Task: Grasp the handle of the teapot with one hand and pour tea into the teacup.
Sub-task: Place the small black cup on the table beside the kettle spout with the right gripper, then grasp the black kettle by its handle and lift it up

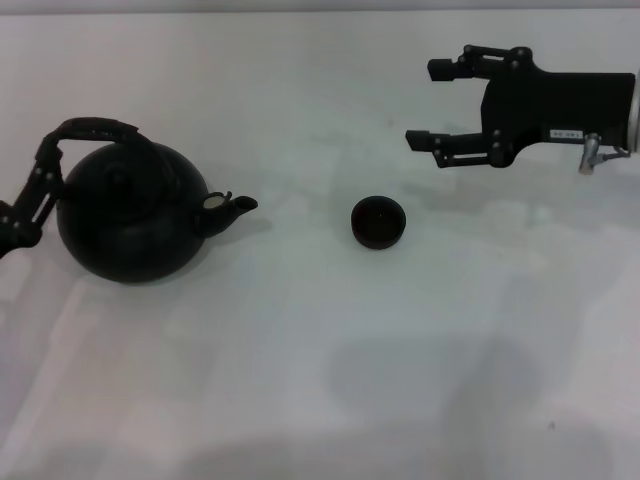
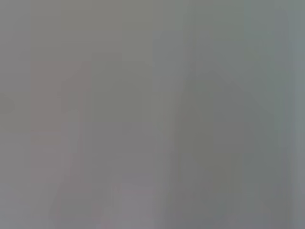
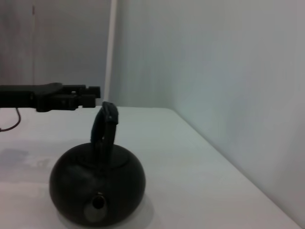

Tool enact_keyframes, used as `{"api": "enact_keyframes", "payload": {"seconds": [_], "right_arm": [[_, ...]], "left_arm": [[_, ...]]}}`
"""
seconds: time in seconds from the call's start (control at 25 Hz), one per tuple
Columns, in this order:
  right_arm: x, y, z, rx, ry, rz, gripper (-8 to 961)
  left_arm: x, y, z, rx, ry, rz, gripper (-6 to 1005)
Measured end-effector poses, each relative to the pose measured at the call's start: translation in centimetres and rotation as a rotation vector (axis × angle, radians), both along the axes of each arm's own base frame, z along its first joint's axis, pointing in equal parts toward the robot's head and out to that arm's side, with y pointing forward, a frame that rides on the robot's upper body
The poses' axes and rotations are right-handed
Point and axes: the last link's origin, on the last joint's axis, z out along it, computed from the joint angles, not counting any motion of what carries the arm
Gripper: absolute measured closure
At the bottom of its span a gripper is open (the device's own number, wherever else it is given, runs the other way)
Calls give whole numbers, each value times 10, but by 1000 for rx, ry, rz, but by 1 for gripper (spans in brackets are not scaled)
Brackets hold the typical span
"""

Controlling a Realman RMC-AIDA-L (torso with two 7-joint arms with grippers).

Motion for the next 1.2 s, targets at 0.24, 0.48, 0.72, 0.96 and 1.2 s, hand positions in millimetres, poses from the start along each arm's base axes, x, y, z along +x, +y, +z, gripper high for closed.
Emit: {"api": "enact_keyframes", "payload": {"seconds": [0.24,0.48,0.72,0.96,1.2], "right_arm": [[2,1,0,10,-3,-3,102],[3,1,1,13,-5,-7,102],[4,1,0,15,-4,-9,103],[7,1,-3,19,-11,-26,103],[10,1,-5,20,-15,-34,103]], "left_arm": [[-4,2,-4,-20,4,31,229],[-12,11,-11,-87,-31,109,229],[-15,19,-15,-126,-28,140,231],[-14,19,-17,-128,-23,141,305],[-13,20,-18,-129,-23,138,463]]}}
